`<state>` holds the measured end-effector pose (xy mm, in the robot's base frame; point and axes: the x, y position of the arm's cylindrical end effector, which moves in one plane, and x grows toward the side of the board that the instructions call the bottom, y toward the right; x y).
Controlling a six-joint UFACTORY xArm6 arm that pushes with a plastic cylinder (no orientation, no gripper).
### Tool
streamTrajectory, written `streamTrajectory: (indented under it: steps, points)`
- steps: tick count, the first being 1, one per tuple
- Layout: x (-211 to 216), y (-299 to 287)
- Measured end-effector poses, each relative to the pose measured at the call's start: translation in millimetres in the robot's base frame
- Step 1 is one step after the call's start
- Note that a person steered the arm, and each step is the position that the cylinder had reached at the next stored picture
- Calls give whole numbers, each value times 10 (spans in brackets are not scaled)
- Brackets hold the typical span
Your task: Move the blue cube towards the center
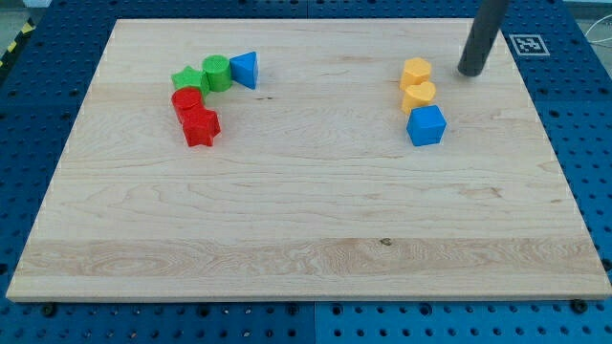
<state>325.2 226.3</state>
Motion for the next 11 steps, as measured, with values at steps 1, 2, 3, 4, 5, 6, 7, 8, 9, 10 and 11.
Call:
streamTrajectory:
  steps: [1, 2, 3, 4, 5, 6, 7, 8, 9, 10, 11]
  points:
    - [256, -37]
    - [475, -158]
    - [666, -377]
    - [902, -606]
    - [1182, -756]
    - [1409, -955]
    - [1197, -981]
    - [857, -924]
    - [534, -940]
    - [526, -1024]
    - [697, -1021]
